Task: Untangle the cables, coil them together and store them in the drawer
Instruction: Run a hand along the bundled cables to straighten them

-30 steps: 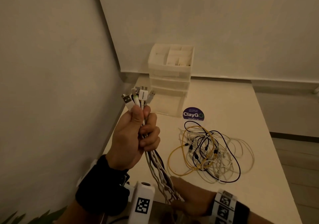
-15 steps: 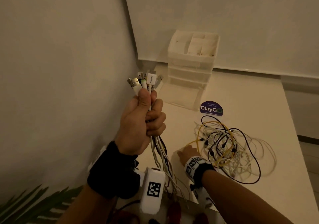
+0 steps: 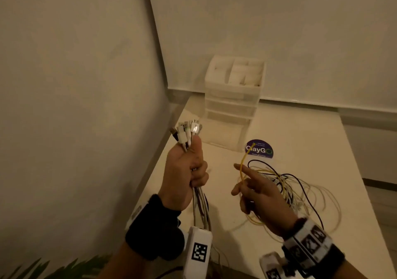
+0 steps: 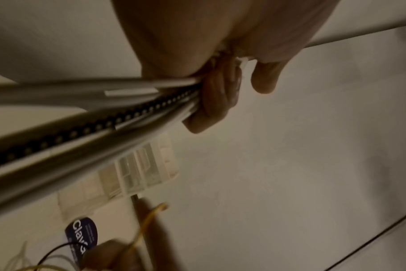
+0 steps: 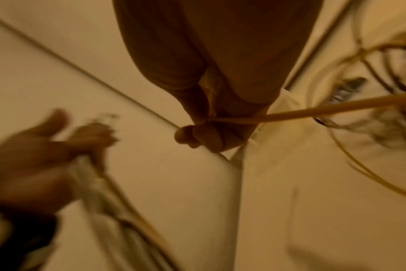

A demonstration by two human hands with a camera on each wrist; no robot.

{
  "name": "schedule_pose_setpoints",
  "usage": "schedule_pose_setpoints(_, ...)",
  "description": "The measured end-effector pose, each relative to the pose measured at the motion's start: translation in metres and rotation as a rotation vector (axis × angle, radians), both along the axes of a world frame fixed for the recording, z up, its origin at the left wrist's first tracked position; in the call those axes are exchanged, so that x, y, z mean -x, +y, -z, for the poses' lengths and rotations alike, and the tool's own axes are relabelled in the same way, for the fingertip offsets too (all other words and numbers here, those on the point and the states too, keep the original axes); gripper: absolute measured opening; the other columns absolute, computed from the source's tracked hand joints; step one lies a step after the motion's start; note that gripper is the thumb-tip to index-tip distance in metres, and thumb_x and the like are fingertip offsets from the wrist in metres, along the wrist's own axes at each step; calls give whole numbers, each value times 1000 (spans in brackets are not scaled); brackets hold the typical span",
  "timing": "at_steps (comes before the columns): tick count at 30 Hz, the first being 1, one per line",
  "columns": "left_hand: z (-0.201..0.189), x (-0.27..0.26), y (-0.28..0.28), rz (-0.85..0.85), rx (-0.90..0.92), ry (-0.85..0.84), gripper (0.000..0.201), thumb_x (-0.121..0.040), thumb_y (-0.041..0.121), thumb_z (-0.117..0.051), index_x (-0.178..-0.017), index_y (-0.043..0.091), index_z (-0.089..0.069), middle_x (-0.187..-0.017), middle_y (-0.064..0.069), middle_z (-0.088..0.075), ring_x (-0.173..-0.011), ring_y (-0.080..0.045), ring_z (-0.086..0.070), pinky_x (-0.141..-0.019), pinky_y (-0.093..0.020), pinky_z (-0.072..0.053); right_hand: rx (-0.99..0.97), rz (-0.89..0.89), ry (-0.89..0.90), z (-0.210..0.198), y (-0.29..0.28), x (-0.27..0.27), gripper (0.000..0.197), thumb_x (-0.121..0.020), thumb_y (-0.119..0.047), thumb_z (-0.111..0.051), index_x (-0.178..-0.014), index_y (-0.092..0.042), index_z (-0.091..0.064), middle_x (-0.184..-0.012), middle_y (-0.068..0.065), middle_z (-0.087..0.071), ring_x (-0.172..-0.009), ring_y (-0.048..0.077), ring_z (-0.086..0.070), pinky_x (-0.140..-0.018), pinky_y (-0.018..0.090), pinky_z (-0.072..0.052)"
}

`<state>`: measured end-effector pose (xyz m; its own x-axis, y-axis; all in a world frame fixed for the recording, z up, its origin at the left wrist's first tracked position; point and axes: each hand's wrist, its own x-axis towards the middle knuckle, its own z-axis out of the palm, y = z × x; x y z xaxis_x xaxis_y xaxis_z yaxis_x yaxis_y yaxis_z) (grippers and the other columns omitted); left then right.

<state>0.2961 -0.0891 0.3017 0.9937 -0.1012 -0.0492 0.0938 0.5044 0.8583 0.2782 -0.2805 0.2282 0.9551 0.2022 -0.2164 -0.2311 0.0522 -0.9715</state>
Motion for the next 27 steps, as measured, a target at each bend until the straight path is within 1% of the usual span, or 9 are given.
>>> schedule_pose_setpoints(5, -5, -13, -33, 60, -149, -88, 41, -82, 46, -69, -75, 19, -39, -56, 0, -19, -40, -11, -15, -39, -20, -19, 371, -34, -419, -52, -7, 29, 65, -94, 7, -46, -135, -43, -49, -81, -3, -65, -51, 11, -52, -54, 23, -46)
schedule_pose_setpoints(8, -14, -13, -61, 71, -272, -115, 43, -82, 41, -71, -79, 12, -40, -53, 1, -26, -39, -11, -23, -37, -20, -25, 710, 2, -651, -59, -18, 38, 74, -88, 7, -49, -137, -47, -43, -77, -17, -62, -70, 4, -55, -65, 8, -43)
schedule_pose_setpoints(10, -16, -11, -76, 46, -375, -128, 38, -84, 38, -67, -79, 11, -42, -54, 0, -31, -40, -11, -29, -38, -21, -31, 824, 8, -682, -61, -23, 44, 85, -83, 9, -51, -137, -53, -31, -77, -18, -59, -79, 4, -55, -69, 8, -44)
schedule_pose_setpoints(13, -16, -9, -91, 59, -395, -126, 29, -98, 32, -50, -75, 15, -44, -54, 2, -31, -43, -11, -28, -39, -21, -29, 896, 16, -703, -61, -29, 52, 93, -80, 8, -49, -138, -60, -20, -78, -17, -59, -75, 7, -54, -68, 14, -45)
schedule_pose_setpoints(16, -13, -9, -100, 61, -390, -107, 35, -103, 32, -37, -77, 10, -42, -58, 0, -35, -45, -9, -30, -40, -22, -27, 859, 38, -701, -60, -34, 57, 68, -88, -8, -50, -140, -50, -35, -78, -17, -60, -75, 5, -56, -67, 15, -45)
schedule_pose_setpoints(19, -15, -14, -96, 16, -303, -143, 39, -104, 34, -32, -78, 7, -42, -61, -5, -42, -48, -15, -41, -46, -30, -38, 721, 45, -609, -55, -38, 66, 25, -99, -37, -42, -112, -37, -64, -71, -12, -62, -68, 2, -58, -62, 11, -42)
schedule_pose_setpoints(22, -32, -26, -83, -8, -104, -141, 39, -104, 36, -30, -75, 13, -41, -56, 1, -35, -42, -18, -45, -50, -35, -50, 542, 44, -441, -35, -52, 65, 31, -99, -43, -38, -89, -30, -64, -64, -4, -56, -58, 7, -52, -59, 21, -42)
schedule_pose_setpoints(25, -58, -39, -62, -29, 0, -141, 39, -102, 41, -32, -70, 20, -39, -51, 8, -29, -35, -5, -25, -37, -15, -27, 435, 53, -329, -4, -76, 55, 31, -99, -38, -41, -76, -26, -59, -62, -5, -50, -58, 10, -46, -59, 29, -40)
schedule_pose_setpoints(27, -72, -45, -47, -48, -6, -222, 37, -102, 42, -33, -71, 22, -38, -50, 10, -27, -35, -3, -20, -38, -14, -16, 456, 74, -293, 15, -90, 47, 38, -95, -48, -43, -69, -23, -54, -61, -8, -50, -57, 6, -44, -58, 26, -39)
